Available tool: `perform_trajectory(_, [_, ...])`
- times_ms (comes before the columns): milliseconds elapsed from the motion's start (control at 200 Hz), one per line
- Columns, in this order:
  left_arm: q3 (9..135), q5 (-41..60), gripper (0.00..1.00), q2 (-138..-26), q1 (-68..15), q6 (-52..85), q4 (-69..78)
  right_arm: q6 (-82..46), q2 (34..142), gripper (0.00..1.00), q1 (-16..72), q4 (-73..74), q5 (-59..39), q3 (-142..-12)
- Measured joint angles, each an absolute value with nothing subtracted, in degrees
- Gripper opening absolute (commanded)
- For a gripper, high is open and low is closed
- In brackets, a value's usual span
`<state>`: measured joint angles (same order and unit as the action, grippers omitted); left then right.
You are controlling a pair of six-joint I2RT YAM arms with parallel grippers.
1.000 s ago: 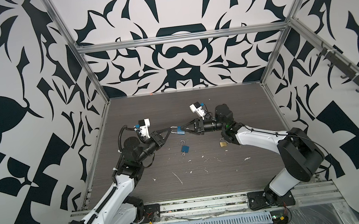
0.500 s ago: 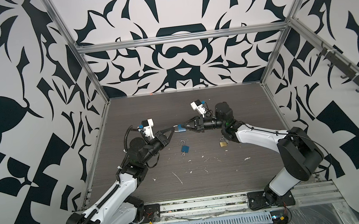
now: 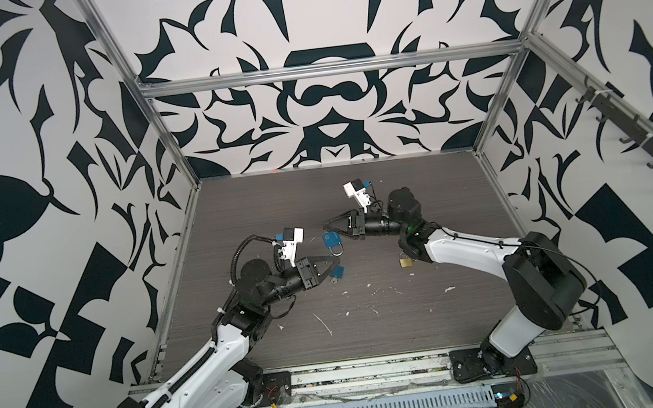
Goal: Lock with the key
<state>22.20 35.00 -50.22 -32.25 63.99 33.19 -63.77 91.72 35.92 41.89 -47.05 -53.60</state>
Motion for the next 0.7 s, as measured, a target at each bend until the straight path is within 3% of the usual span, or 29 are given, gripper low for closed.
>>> perform_trajectory(515, [25.1,32.4,0.0,-50.2,-29.3,57.4,24.9,-62.8,87.2,0.0,33.0,39.5,-45.1,-47.0])
perform_trajectory(685, [25.4,31.9,0.0,-51.6,-26.5,56.7,22.7,-57.3,86.9,0.0,32.9,28.6,-40.6,-47.6])
perform_trajectory(700, [25.4,31.9,0.08,-51.6,-26.2,56.6,22.4,-56.1,86.9,0.0,33.2,26.7,-39.7,-48.0])
